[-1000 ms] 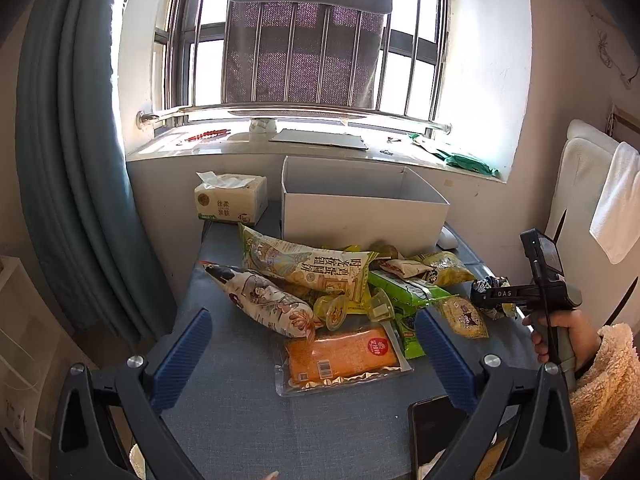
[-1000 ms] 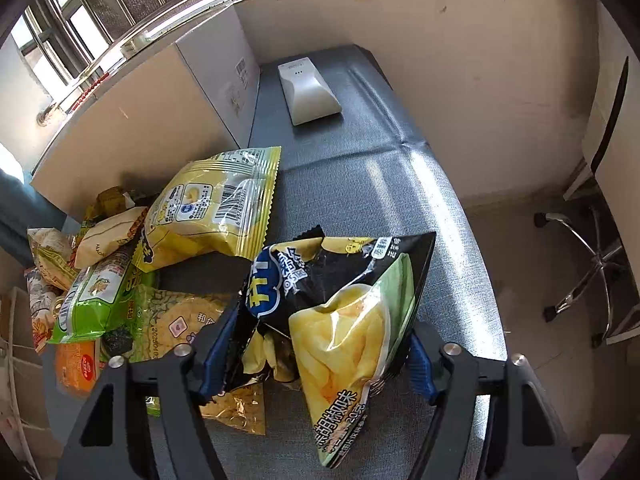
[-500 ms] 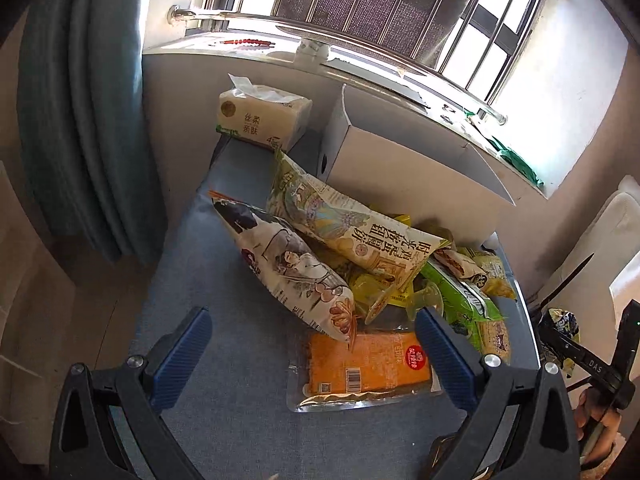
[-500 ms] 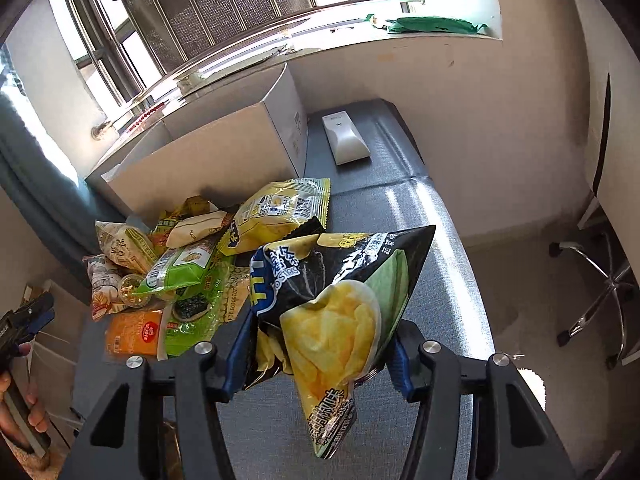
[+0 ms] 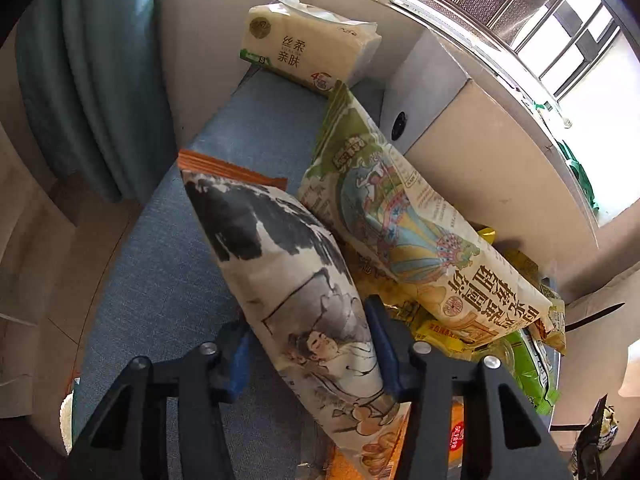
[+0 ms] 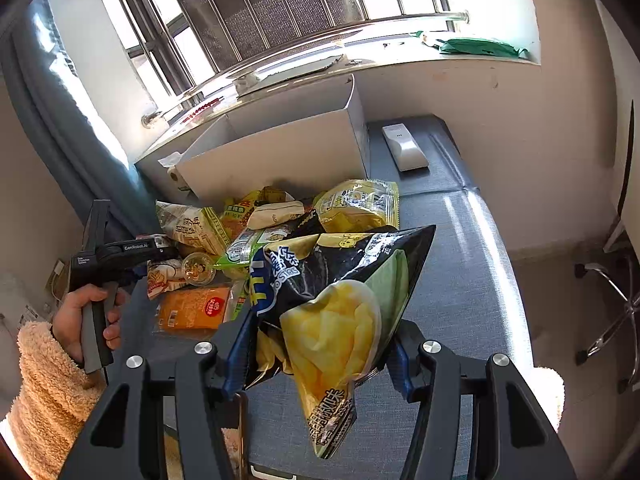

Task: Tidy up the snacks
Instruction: 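Carry both bags into the white box and open both tools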

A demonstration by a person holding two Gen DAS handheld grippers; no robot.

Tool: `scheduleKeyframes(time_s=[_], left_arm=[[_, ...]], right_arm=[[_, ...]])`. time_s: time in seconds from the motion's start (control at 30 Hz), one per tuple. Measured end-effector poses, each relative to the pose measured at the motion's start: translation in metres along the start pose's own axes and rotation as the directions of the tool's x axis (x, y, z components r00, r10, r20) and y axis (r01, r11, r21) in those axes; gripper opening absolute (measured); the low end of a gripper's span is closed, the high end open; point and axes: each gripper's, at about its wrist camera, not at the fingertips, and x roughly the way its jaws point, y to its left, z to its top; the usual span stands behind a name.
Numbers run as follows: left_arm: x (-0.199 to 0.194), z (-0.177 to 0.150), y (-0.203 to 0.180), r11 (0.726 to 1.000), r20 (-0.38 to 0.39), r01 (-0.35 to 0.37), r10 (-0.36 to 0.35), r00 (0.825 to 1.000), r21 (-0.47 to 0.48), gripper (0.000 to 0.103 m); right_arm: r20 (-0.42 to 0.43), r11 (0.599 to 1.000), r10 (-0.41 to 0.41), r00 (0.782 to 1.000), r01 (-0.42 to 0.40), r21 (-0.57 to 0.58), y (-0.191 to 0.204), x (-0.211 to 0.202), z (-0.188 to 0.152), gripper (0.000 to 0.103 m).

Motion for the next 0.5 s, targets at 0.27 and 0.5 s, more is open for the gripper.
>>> scheduleKeyframes(time_s=[0.27, 0.5], left_arm=[[-0.070, -0.019, 0.001, 0.988, 0.205, -0.009, -0.023, 0.979, 0.157, 0.043], [-0.137, 0.015, -0.049, 0.925, 0.300, 0.164, -0.273, 0.914, 0.343, 0.043]], right_arm=[[0.012, 0.998, 0.039, 0.999, -0.038, -0.041, 0.017, -0.001, 0.010, 0.061], [0.050, 0.992, 0.052, 0.997, -0.046, -0.120, 0.046, 0.015, 0.079, 0.061]])
